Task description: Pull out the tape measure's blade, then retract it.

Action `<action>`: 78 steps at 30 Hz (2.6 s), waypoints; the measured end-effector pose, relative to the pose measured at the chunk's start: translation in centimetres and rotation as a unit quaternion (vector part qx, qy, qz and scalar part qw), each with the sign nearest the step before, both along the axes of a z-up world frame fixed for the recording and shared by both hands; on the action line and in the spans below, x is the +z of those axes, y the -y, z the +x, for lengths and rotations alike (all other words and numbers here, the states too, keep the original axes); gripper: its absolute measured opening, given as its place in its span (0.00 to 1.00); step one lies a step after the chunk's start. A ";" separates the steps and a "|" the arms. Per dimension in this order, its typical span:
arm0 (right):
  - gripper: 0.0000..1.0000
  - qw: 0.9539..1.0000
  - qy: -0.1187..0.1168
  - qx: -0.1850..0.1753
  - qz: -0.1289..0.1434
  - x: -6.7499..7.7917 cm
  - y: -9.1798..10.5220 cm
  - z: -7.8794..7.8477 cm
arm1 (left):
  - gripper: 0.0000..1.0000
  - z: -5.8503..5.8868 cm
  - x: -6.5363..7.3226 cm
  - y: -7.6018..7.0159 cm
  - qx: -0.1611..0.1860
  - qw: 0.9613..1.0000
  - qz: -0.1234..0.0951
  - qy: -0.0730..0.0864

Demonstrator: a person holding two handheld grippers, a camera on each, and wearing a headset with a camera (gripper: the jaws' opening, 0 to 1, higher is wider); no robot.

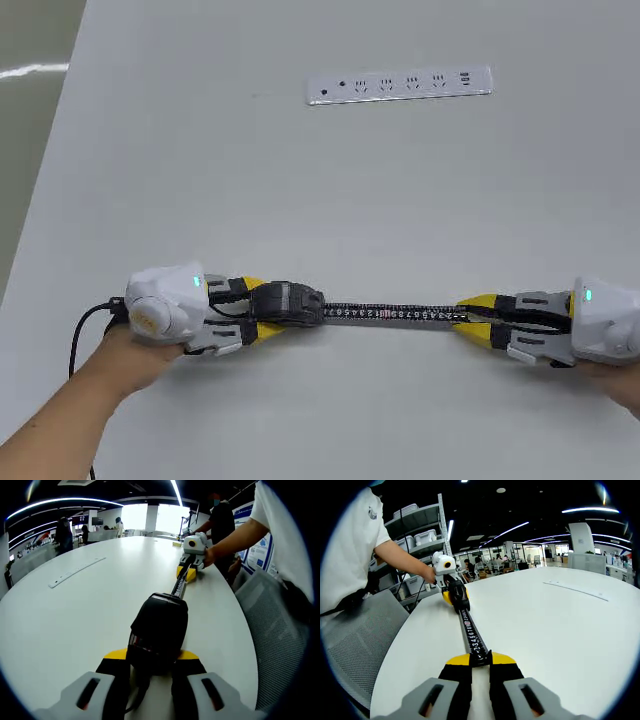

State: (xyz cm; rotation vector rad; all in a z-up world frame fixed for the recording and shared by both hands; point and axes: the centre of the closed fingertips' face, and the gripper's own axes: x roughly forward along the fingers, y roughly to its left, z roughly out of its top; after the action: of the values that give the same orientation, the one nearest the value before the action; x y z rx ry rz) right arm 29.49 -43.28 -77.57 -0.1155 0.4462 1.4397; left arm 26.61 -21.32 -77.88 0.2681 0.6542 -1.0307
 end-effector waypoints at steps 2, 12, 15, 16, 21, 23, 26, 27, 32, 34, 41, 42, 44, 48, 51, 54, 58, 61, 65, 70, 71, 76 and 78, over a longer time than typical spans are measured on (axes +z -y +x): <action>0.10 1.000 -0.001 -0.001 0.000 0.1 0.1 -0.1 | 0.28 0.0 0.0 0.0 0.000 1.000 0.000 0.000; 0.09 1.000 -0.007 -0.009 0.001 0.7 0.9 -0.3 | 0.28 0.0 0.0 0.0 0.000 1.000 0.001 -0.001; 0.09 1.000 -0.009 -0.011 0.004 0.9 1.0 -0.3 | 0.28 0.0 0.0 0.0 -0.001 1.000 0.001 -0.001; 0.09 1.000 -0.004 -0.011 0.001 0.8 1.1 -0.3 | 0.28 0.0 0.0 0.0 -0.001 1.000 0.001 -0.001; 0.09 1.000 -0.009 -0.010 0.002 0.8 1.1 -0.3 | 0.28 0.0 0.0 0.1 0.000 1.000 0.003 -0.001; 0.09 1.000 -0.006 -0.008 0.001 0.8 1.1 -0.4 | 0.28 0.0 0.0 0.1 -0.001 1.000 0.004 -0.001; 0.09 1.000 -0.006 -0.009 0.002 0.8 1.2 -0.4 | 0.28 0.0 0.0 0.1 -0.002 1.000 0.005 -0.002; 0.09 1.000 -0.010 -0.010 0.002 0.8 1.2 -0.4 | 0.28 0.0 0.0 0.1 -0.002 1.000 0.005 -0.002; 0.08 1.000 -0.010 -0.012 0.005 0.9 1.7 -0.2 | 0.28 0.0 0.0 0.0 -0.001 1.000 0.005 -0.002; 0.09 1.000 -0.010 -0.013 0.007 1.0 1.8 -0.2 | 0.28 0.0 0.0 0.0 -0.001 1.000 0.005 -0.002; 0.09 1.000 -0.012 -0.011 0.003 0.9 2.7 -0.3 | 0.28 0.0 0.1 0.1 -0.002 1.000 0.007 -0.002; 0.09 1.000 -0.011 -0.012 0.001 0.8 2.9 -0.3 | 0.28 0.0 0.0 0.1 -0.003 1.000 0.006 -0.002; 0.09 1.000 -0.015 -0.020 0.003 0.8 3.4 -0.1 | 0.28 -0.1 0.1 0.1 -0.003 1.000 0.005 -0.002; 0.09 1.000 -0.017 -0.022 0.002 0.7 3.5 0.1 | 0.28 -0.1 0.1 0.1 -0.002 1.000 0.005 -0.003; 0.09 1.000 -0.015 -0.022 0.000 0.7 3.5 0.1 | 0.28 0.0 0.1 0.1 -0.001 1.000 0.005 -0.002; 0.09 1.000 -0.017 -0.022 0.002 0.7 3.5 0.1 | 0.28 0.0 0.1 0.0 0.000 1.000 0.006 -0.003; 0.09 1.000 -0.014 -0.022 0.001 0.7 3.4 0.2 | 0.28 0.0 0.1 0.0 -0.001 1.000 0.006 -0.003; 0.09 0.999 -0.016 -0.028 0.004 0.8 3.7 0.4 | 0.28 0.0 0.1 0.0 -0.001 1.000 0.006 -0.003; 0.08 1.000 -0.017 -0.023 -0.001 0.7 4.1 0.2 | 0.28 0.0 0.1 0.1 0.000 1.000 0.006 -0.003; 0.08 0.999 -0.020 -0.025 0.002 0.9 4.6 0.1 | 0.28 -0.1 0.2 0.2 0.000 1.000 0.007 -0.003; 0.08 0.999 -0.018 -0.027 0.002 0.9 4.8 0.2 | 0.28 -0.1 0.2 0.2 -0.001 1.000 0.008 -0.003; 0.08 0.999 -0.022 -0.028 0.002 0.9 5.5 0.0 | 0.28 -0.2 0.2 0.3 -0.002 1.000 0.008 -0.003; 0.08 0.999 -0.020 -0.031 0.000 0.9 5.9 0.2 | 0.28 -0.2 0.3 0.3 -0.001 1.000 0.008 -0.004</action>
State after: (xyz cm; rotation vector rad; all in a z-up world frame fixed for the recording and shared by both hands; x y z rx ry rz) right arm 29.66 -49.14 -76.70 -0.0731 0.4789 1.3823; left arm 26.45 -21.62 -77.62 0.2802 0.6695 -1.0296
